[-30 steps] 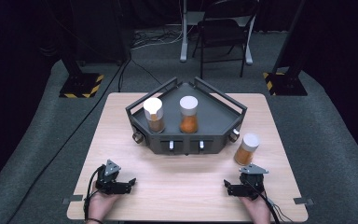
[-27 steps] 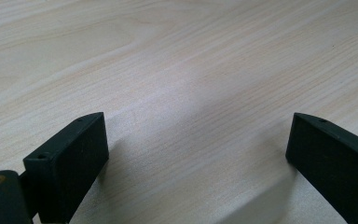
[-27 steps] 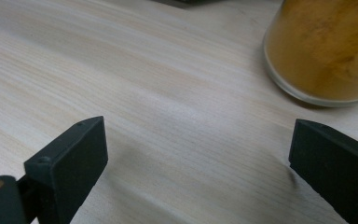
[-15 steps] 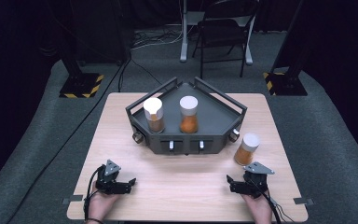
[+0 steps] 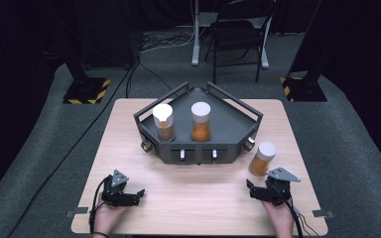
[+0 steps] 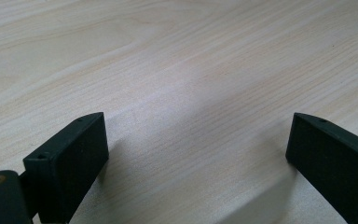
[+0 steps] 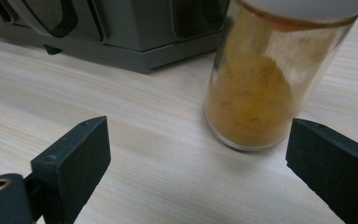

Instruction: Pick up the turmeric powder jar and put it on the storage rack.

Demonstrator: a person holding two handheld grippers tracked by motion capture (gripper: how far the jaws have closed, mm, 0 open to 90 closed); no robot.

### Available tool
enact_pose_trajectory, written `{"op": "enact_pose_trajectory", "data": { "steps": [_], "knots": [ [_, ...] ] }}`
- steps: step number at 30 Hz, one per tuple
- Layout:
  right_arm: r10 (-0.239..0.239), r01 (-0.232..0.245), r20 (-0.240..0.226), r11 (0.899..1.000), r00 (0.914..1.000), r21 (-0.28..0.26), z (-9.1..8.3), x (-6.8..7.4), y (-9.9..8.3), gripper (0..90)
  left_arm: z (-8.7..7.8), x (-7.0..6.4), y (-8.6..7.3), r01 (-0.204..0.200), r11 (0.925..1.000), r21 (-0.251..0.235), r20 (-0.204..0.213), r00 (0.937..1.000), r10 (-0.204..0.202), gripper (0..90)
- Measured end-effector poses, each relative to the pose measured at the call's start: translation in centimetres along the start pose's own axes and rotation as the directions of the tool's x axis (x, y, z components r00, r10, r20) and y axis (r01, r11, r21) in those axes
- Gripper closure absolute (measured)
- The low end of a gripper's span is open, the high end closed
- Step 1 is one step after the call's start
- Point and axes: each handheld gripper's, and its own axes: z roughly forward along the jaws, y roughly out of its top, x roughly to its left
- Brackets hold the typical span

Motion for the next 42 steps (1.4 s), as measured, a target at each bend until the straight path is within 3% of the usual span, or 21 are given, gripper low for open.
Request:
{"op": "enact_pose_trajectory", "data": {
  "steps": [8, 16, 31, 38, 42],
  "knots": [
    [0.000, 0.000, 0.028, 1.000, 0.9996, -0.012, -0.2, -0.2, 0.9, 5.6, 0.0, 0.0, 0.0, -0.001, 1.0000, 0.001, 0.000, 1.0000, 0.001, 5.6],
    [0.031, -0.029, 0.048, 0.999, 0.9984, -0.042, -0.1, -0.8, 1.7, 6.8, 0.0, 0.0, 0.0, 0.000, 1.0000, 0.000, 0.000, 1.0000, 0.000, 5.6],
    [0.052, -0.048, 0.058, 0.996, 0.9969, -0.078, 0.5, -1.7, 3.6, 11.4, 0.0, 0.0, 0.0, 0.000, 1.0000, 0.001, 0.001, 1.0000, 0.000, 5.6],
    [0.049, -0.043, 0.069, 0.995, 0.9964, -0.092, 1.0, -1.8, 4.0, 17.4, 0.0, 0.0, 0.0, -0.001, 1.0000, 0.001, 0.000, 1.0000, 0.001, 5.6],
    [0.057, -0.051, 0.062, 0.994, 0.9964, -0.101, 1.2, -2.2, 4.1, 30.5, 0.0, 0.0, 0.0, 0.000, 1.0000, 0.001, 0.001, 1.0000, 0.000, 5.6]
  ]
}}
